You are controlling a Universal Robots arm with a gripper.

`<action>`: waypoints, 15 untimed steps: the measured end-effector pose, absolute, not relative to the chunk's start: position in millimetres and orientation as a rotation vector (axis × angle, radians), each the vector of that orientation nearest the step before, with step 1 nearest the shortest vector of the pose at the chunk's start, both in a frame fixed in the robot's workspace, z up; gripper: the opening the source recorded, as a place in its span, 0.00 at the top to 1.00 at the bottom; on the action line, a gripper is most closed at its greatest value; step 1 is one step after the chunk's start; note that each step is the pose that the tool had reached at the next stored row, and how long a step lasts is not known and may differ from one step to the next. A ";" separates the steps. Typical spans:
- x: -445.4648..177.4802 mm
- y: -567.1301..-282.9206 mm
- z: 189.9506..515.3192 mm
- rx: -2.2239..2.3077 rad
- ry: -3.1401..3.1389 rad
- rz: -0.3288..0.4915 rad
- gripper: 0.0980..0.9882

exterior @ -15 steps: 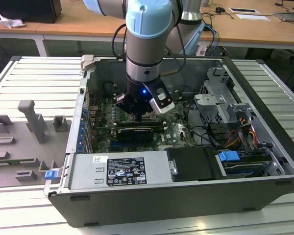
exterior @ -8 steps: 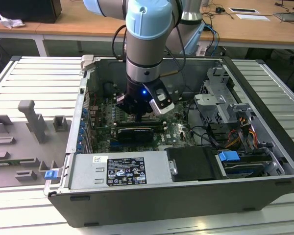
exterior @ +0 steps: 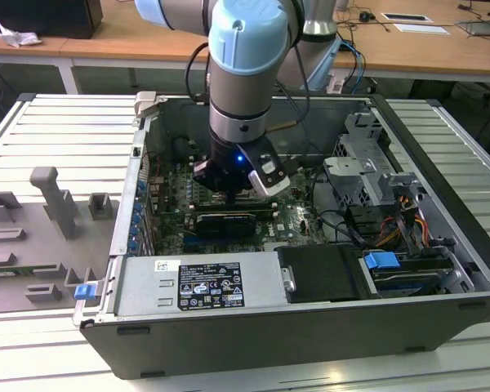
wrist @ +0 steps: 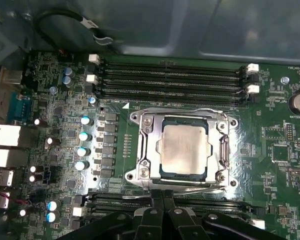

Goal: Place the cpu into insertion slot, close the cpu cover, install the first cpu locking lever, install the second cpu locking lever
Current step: 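Install the second cpu locking lever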

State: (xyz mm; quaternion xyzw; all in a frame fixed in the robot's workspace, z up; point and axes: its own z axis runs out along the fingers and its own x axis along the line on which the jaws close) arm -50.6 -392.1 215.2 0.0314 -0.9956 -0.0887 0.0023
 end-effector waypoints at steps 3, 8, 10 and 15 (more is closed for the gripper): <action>-57.7 -395.5 215.1 0.099 -3.120 -0.322 0.99; -69.3 -400.2 212.2 0.102 -3.119 -0.386 0.99; -71.1 -401.1 209.9 0.103 -3.122 -0.400 0.99; -72.1 -403.0 205.3 0.104 -3.122 -0.436 0.99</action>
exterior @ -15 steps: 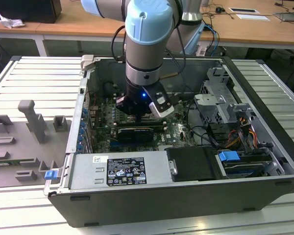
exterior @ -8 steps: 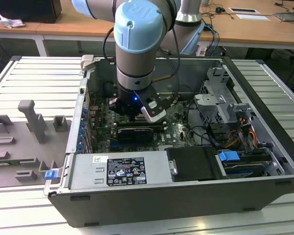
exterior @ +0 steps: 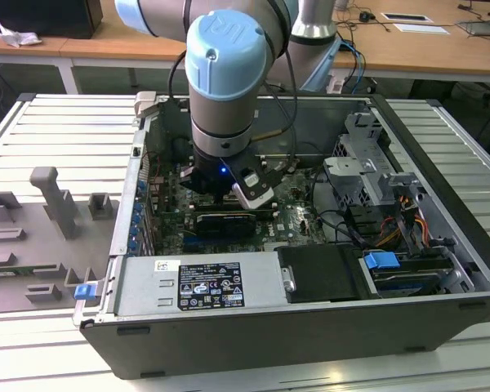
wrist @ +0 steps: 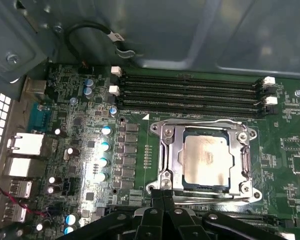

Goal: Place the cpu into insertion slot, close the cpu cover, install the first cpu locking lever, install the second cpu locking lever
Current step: 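Install the second cpu locking lever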

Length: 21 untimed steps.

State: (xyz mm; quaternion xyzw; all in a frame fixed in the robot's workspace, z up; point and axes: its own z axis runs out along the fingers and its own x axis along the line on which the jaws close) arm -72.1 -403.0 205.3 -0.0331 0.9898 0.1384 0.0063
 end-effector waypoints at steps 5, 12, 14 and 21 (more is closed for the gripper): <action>-72.6 -404.7 202.8 -0.105 3.087 0.454 0.99; -80.1 -406.4 198.9 -0.112 3.068 0.491 0.99; -80.8 -406.4 197.4 -0.114 3.063 0.505 0.99; -81.1 -406.4 192.7 -0.116 3.055 0.537 0.99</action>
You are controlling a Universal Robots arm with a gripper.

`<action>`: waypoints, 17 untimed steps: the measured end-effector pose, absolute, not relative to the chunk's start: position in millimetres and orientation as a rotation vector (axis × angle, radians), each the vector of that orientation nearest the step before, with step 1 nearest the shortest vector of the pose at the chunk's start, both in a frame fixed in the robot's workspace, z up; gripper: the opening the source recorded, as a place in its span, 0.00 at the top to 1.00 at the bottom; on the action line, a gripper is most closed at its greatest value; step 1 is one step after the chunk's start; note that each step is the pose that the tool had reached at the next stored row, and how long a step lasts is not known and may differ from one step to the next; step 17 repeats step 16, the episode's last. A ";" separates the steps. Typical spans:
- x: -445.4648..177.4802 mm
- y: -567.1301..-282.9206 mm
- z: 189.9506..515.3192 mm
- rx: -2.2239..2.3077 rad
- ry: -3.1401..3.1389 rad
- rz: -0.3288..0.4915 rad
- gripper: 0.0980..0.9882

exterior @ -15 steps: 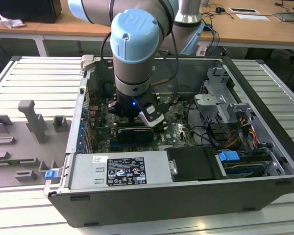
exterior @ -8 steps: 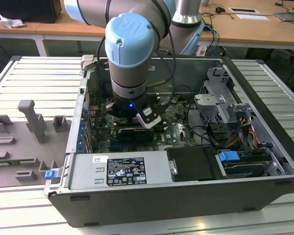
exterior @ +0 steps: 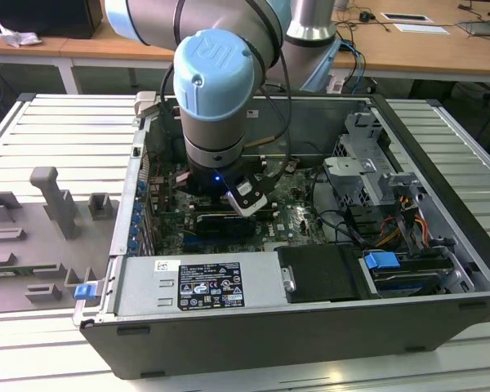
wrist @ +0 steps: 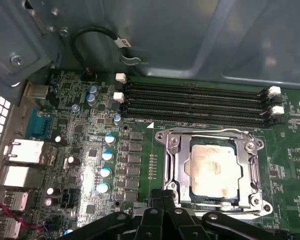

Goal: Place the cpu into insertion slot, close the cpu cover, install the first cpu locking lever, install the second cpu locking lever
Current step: 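Install the second cpu locking lever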

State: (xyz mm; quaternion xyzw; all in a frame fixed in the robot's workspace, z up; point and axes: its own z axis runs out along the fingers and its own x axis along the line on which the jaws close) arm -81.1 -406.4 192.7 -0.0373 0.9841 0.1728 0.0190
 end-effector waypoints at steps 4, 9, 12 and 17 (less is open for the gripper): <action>-82.4 -406.4 195.1 -0.116 3.051 0.552 0.99; -82.7 -406.3 203.3 -0.115 3.047 0.575 0.99; -82.7 -406.3 207.5 -0.115 3.046 0.577 0.99; -82.7 -406.2 213.5 -0.115 3.045 0.579 0.99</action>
